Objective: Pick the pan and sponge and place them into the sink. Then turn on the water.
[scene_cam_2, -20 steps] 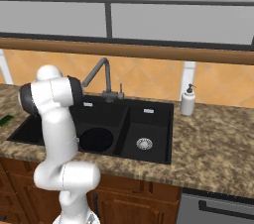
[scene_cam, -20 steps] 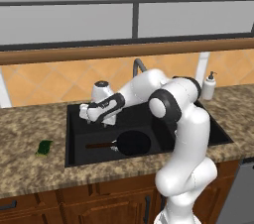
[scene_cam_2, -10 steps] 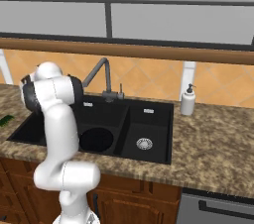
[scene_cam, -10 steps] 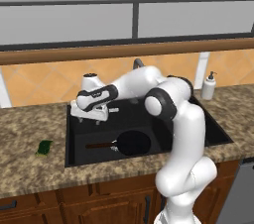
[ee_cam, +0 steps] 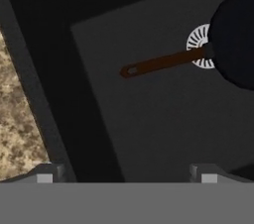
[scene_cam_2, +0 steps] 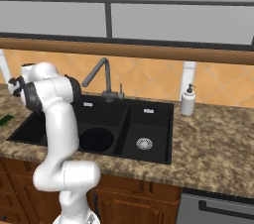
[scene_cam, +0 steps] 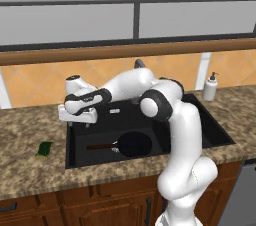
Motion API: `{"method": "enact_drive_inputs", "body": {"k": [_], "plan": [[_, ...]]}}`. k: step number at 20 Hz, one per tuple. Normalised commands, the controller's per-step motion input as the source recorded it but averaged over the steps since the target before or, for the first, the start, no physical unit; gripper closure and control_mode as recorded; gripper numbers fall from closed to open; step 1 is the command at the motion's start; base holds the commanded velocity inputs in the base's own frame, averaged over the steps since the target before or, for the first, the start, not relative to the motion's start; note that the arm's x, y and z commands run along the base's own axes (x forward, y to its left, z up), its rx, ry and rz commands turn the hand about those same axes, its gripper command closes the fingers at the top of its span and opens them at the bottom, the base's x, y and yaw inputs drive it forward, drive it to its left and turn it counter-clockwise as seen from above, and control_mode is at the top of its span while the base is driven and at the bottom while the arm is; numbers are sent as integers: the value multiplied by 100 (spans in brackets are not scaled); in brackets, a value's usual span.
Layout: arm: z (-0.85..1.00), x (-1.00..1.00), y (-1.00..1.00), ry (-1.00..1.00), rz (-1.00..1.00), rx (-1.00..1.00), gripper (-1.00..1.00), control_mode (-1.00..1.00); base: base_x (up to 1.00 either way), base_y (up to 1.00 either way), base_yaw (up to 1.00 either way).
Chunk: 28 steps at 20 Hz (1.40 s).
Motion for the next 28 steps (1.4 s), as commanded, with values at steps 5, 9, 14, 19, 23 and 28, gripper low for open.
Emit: {"method": "enact_drive_inputs", "body": {"k": [5,9,14,19,23,28], "plan": [[-5,-24,28,0,1,-3,-100,-100,0,0,0],[-1,-27,27,0,2,0,-100,-100,0,0,0],[-6,-27,31,-2,3,0,-100,-100,0,0,0],[-13,-18,39,-5,3,0,-100,-100,0,0,0],[-9,-12,41,-5,4,0,-100,-100,0,0,0],[0,-19,37,-2,3,0,-100,-100,0,0,0]]}}
